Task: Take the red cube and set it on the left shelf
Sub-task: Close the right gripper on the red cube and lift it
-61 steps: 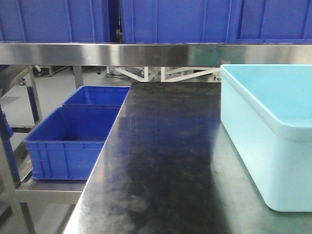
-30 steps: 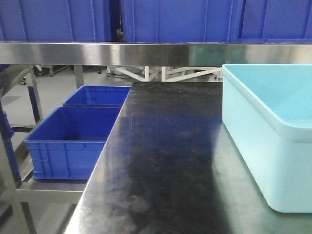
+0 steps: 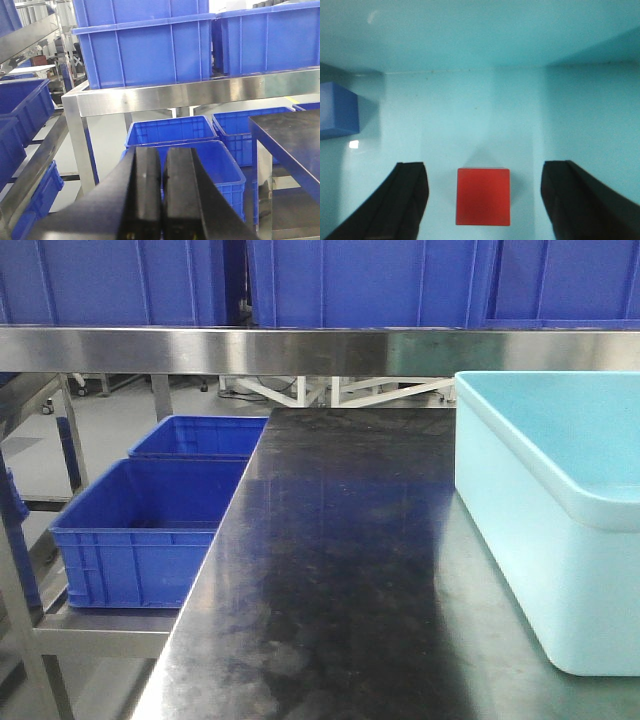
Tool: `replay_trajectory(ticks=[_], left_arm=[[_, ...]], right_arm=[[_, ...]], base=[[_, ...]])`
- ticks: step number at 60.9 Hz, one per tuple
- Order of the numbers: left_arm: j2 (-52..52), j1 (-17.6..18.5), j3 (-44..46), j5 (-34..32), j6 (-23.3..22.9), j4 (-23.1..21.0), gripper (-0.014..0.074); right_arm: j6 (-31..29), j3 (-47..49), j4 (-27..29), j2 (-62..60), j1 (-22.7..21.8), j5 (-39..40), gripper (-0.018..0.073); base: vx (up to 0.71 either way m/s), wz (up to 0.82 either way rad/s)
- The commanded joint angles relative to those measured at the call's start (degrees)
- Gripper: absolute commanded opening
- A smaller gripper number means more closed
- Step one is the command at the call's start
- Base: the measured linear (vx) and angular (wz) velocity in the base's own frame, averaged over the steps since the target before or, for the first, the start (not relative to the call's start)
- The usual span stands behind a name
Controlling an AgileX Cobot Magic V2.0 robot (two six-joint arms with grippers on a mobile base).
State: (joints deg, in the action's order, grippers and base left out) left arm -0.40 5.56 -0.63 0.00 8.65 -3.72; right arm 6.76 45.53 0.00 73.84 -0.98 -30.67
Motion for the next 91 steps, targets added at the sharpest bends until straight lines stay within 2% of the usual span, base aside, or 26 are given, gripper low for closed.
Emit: replay_trajectory(ticks=[1, 20, 33, 44, 48, 50, 61, 63, 67, 76, 91], left_arm=[[0.46, 0.36, -1.26, -4.8, 0.11, -0.11, 0.0106], [0.46, 0.36, -1.26, -4.8, 0.11, -0.11, 0.0106], [0.46, 0.36, -1.26, -4.8, 0.11, -0.11, 0.0106], [0.46, 0.36, -1.26, -4.8, 0.11, -0.11, 0.0106], [0.46, 0.36, -1.26, -4.8, 0.11, -0.11, 0.0106], [0.46, 0.36, -1.26, -4.8, 0.11, -0.11, 0.0106], [0.46, 0.36, -1.26, -4.8, 0.11, -0.11, 0.0106], [0.46, 0.36, -1.26, -4.8, 0.11, -0.11, 0.0106], [0.46, 0.36, -1.26, -4.8, 0.11, -0.11, 0.0106], [0.46, 0.36, -1.26, -4.8, 0.11, -0.11, 0.0106], [0.46, 0.36, -1.26, -4.8, 0.11, -0.11, 0.0106]], right_arm=[[0.05, 2.06, 0.0, 0.13, 0.19, 2.82, 0.058], [0.05, 1.89, 0.0, 4.18, 0.19, 2.91, 0.058], [0.05, 1.76, -2.64, 7.99, 0.19, 2.84, 0.058], [0.05, 1.76, -2.79, 9.58, 0.19, 2.93, 0.0575], [0.05, 1.76, -2.79, 9.8, 0.19, 2.93, 0.0534], [0.05, 1.76, -2.79, 9.8, 0.19, 2.94, 0.0484], [0.05, 1.76, -2.79, 8.54, 0.38, 2.94, 0.0088], [0.05, 1.81, -2.79, 7.78, 0.49, 3.1, 0.0038], [0.05, 1.81, -2.79, 5.55, 0.54, 3.67, 0.0067], [0.05, 1.81, -2.79, -3.24, 0.54, 6.27, 0.0067], [0.05, -0.62, -2.79, -24.11, 0.49, 10.95, 0.0067]], base=[[0.0, 0.0], [0.0, 0.0], [0.0, 0.0], [0.0, 0.0], [0.0, 0.0], [0.0, 0.0], [0.0, 0.0], [0.0, 0.0], [0.0, 0.0], [0.0, 0.0], [0.0, 0.0]])
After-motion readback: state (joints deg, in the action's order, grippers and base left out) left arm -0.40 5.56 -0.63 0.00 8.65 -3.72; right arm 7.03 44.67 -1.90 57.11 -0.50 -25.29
